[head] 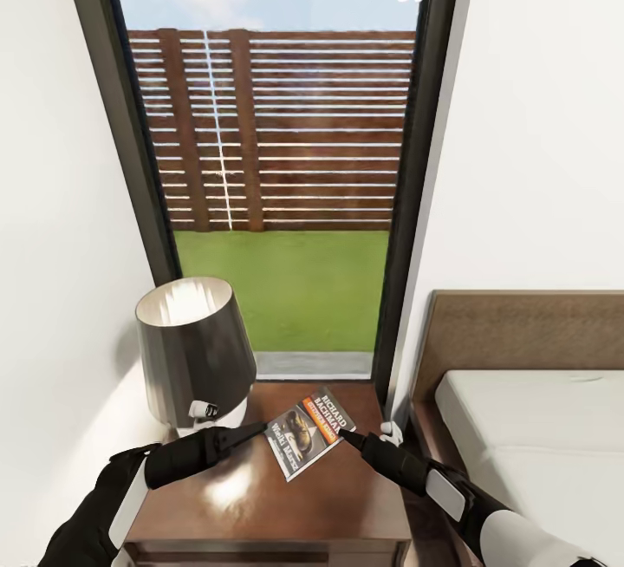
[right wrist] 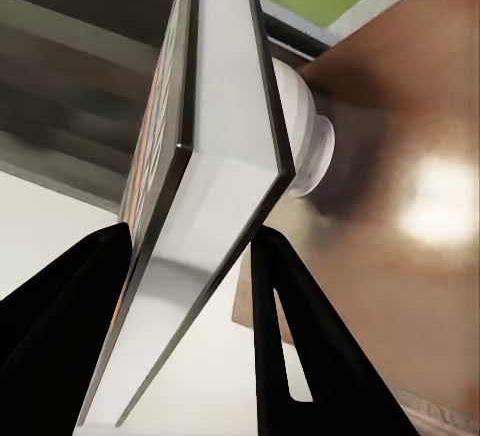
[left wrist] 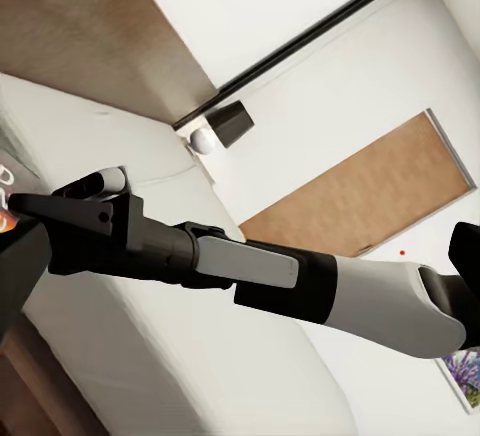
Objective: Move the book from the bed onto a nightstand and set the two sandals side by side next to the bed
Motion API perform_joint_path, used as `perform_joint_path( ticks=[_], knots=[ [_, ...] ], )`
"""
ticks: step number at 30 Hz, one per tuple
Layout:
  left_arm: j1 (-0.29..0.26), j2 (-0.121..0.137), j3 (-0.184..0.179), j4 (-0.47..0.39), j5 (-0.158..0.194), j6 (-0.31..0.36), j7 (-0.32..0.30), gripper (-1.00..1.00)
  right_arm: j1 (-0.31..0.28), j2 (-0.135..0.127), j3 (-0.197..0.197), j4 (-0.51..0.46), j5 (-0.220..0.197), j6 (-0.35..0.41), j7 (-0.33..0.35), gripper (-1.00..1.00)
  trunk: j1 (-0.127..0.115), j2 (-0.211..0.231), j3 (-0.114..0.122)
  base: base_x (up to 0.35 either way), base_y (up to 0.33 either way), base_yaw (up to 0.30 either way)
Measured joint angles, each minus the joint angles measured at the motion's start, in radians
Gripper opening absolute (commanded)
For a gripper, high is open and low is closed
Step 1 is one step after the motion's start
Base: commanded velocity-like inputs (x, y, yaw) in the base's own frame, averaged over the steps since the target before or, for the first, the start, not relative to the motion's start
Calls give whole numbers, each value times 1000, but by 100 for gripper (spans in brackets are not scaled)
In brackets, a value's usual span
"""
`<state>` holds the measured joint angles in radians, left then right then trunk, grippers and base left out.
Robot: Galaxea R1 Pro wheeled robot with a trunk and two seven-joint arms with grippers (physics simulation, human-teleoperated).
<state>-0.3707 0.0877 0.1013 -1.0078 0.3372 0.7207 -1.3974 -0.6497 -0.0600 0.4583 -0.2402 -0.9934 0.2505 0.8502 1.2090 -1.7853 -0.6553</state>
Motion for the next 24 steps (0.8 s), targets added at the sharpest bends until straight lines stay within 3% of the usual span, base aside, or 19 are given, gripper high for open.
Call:
perform_joint_path(
  ticks=[24],
  knots=[
    [0,0,0,6,1,-1,1,100,0,-4,0,-7,-3,2,8,-100,92,-168,-75,0,0,0]
  ],
)
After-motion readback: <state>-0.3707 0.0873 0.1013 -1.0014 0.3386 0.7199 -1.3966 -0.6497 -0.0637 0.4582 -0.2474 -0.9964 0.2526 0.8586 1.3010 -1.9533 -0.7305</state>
